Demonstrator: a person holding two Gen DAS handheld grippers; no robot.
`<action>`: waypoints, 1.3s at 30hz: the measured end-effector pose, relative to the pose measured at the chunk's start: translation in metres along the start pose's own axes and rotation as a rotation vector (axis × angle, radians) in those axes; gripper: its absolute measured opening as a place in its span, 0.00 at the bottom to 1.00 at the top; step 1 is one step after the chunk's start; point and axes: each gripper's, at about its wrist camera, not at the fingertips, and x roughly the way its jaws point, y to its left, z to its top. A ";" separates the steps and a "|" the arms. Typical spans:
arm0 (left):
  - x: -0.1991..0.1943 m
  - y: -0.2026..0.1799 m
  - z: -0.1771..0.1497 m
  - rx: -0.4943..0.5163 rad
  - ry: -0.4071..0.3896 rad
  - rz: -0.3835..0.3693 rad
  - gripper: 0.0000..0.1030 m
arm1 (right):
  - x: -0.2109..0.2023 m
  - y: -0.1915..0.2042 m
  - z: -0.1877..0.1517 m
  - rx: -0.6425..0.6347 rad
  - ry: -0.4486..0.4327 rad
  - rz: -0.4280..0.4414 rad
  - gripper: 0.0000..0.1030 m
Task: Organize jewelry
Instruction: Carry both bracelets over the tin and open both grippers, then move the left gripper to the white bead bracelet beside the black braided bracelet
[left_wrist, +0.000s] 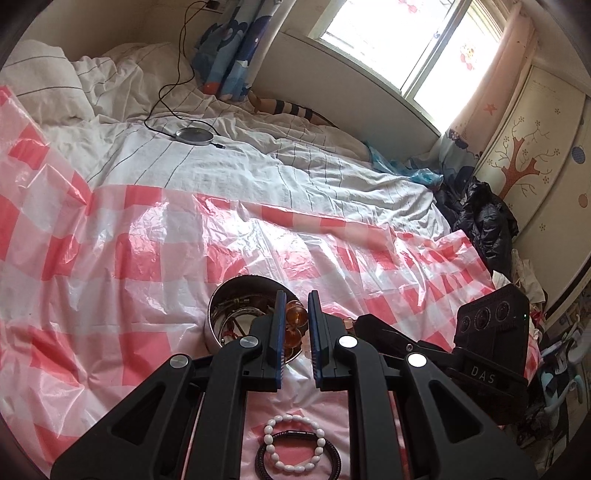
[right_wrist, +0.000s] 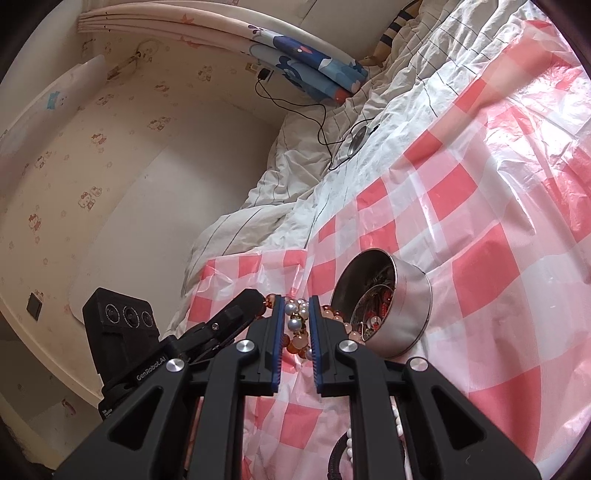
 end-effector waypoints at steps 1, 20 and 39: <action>0.002 0.002 0.001 -0.013 -0.001 0.001 0.10 | 0.002 0.000 0.001 -0.003 0.000 -0.002 0.13; 0.027 0.033 -0.003 -0.110 0.100 0.061 0.34 | 0.030 -0.017 0.017 0.032 -0.006 -0.048 0.41; -0.002 0.056 -0.023 -0.033 0.177 0.149 0.47 | 0.015 -0.007 0.001 -0.053 0.046 -0.287 0.64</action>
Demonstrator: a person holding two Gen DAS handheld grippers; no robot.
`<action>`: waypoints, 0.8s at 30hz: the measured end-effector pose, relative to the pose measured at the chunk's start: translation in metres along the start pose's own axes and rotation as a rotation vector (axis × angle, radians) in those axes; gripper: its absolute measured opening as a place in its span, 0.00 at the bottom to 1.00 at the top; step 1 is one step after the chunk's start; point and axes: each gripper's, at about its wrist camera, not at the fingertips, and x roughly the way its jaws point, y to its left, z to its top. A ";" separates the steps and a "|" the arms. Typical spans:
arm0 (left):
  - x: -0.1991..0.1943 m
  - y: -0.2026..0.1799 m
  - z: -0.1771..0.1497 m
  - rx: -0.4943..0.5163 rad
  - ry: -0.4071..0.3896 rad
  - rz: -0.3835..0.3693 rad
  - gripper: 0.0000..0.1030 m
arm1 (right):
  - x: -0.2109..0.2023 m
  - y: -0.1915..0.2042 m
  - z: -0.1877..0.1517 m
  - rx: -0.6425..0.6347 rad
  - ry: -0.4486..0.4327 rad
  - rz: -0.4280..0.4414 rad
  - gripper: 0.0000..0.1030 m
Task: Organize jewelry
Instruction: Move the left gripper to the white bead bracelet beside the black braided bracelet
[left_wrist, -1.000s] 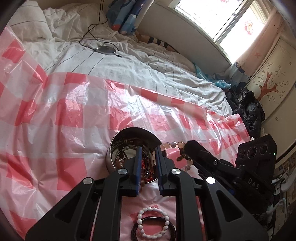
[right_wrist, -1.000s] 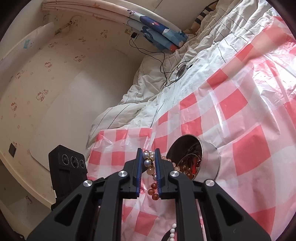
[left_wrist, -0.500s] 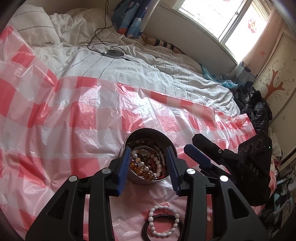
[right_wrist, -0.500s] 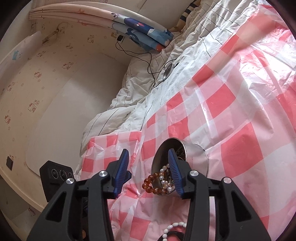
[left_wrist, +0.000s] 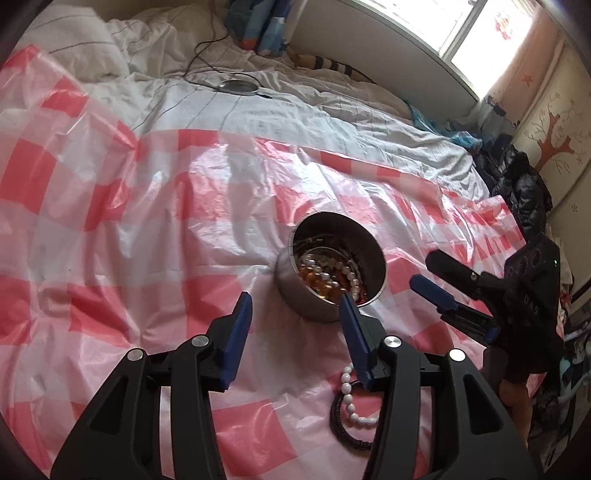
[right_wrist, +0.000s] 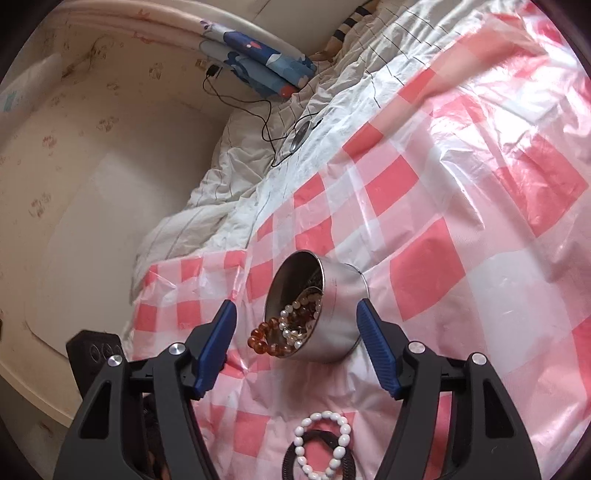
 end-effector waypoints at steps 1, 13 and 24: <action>-0.003 0.011 -0.001 -0.037 0.001 0.001 0.48 | 0.004 0.011 -0.003 -0.069 0.011 -0.058 0.66; 0.006 0.032 -0.011 -0.037 0.079 0.030 0.49 | 0.069 0.056 -0.019 -0.415 0.114 -0.326 0.81; 0.018 0.009 -0.013 0.051 0.118 0.036 0.52 | 0.047 0.004 0.007 -0.133 0.049 -0.312 0.88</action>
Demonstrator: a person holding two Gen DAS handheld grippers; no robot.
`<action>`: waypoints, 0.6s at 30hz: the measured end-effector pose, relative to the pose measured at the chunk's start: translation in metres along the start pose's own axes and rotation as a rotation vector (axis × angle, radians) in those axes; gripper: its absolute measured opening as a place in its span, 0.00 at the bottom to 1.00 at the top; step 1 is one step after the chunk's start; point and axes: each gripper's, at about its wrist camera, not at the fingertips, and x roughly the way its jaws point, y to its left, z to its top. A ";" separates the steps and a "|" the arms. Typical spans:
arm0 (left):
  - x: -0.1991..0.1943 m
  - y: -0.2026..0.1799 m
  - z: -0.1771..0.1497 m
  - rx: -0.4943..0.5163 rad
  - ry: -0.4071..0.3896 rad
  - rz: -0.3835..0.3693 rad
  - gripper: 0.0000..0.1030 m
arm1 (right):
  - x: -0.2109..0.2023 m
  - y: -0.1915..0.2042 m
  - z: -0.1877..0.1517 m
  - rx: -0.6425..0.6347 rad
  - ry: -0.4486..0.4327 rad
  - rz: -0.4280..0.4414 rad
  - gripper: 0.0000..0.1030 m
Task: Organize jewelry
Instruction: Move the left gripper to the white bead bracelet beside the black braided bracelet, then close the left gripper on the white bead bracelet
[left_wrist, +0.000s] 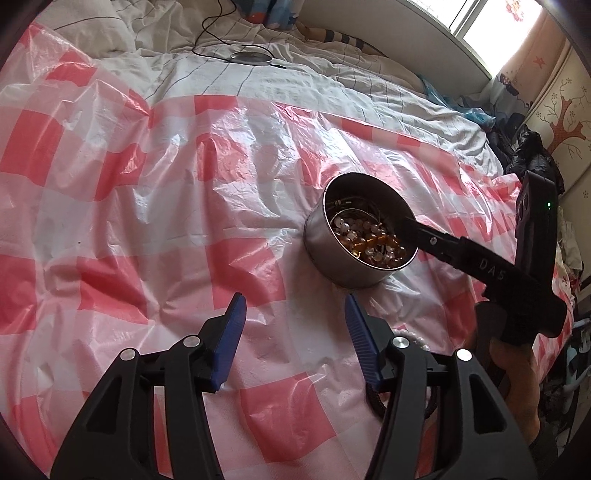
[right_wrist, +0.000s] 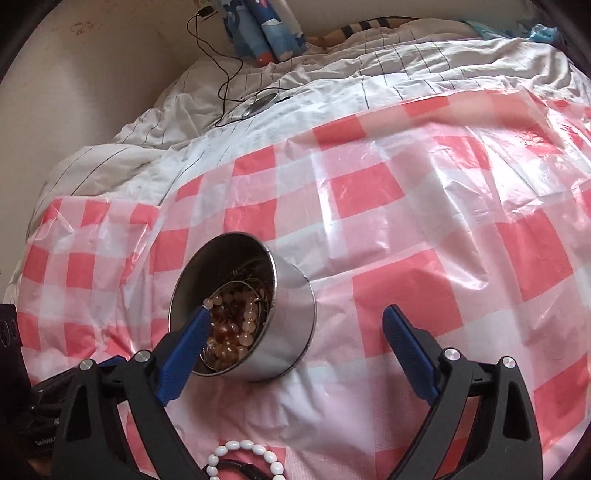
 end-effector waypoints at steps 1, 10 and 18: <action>0.002 -0.002 -0.001 0.010 0.015 -0.013 0.53 | -0.002 -0.002 0.000 0.011 -0.008 -0.001 0.88; 0.035 -0.047 -0.023 0.118 0.154 -0.135 0.54 | -0.043 -0.029 -0.007 0.176 -0.054 0.143 0.88; 0.051 -0.074 -0.027 0.177 0.161 -0.107 0.42 | -0.081 -0.065 -0.029 0.348 -0.103 0.260 0.90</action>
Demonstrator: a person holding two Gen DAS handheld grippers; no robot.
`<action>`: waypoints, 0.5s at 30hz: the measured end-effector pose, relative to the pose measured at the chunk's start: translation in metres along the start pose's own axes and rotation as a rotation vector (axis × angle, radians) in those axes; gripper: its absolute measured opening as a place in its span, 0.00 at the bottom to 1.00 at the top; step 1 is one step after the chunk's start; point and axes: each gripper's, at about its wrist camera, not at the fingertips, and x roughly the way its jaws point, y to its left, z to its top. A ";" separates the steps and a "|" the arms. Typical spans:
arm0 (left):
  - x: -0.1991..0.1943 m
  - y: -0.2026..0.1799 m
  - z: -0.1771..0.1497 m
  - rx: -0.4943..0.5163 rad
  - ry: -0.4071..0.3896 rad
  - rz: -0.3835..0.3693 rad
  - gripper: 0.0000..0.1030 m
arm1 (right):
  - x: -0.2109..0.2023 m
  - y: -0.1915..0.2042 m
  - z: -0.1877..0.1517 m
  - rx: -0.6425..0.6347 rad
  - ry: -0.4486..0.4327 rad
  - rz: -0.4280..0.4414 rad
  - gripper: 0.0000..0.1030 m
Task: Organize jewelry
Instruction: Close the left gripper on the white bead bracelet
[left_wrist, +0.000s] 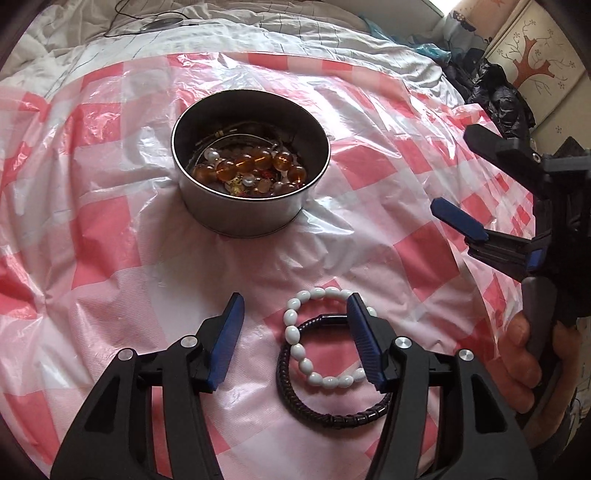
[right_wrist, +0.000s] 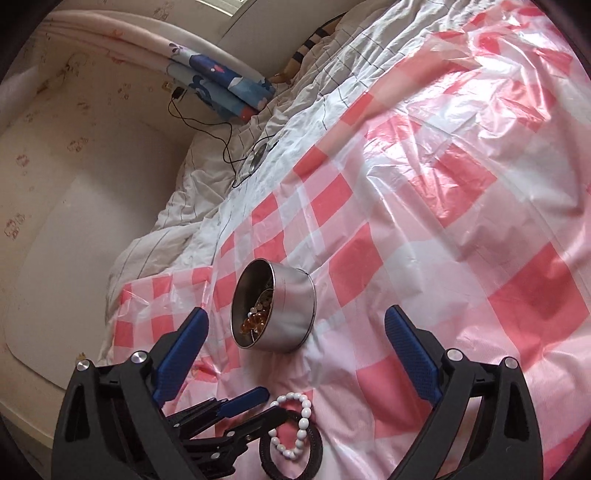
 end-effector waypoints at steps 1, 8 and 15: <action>0.002 -0.002 0.001 0.007 0.007 -0.004 0.24 | -0.002 -0.003 -0.001 0.014 0.001 0.005 0.90; -0.003 -0.011 0.003 0.009 -0.021 -0.038 0.06 | -0.005 -0.009 -0.013 0.026 0.039 0.007 0.90; -0.037 0.031 0.001 -0.174 -0.144 -0.080 0.06 | -0.010 0.002 -0.047 -0.119 0.131 -0.035 0.90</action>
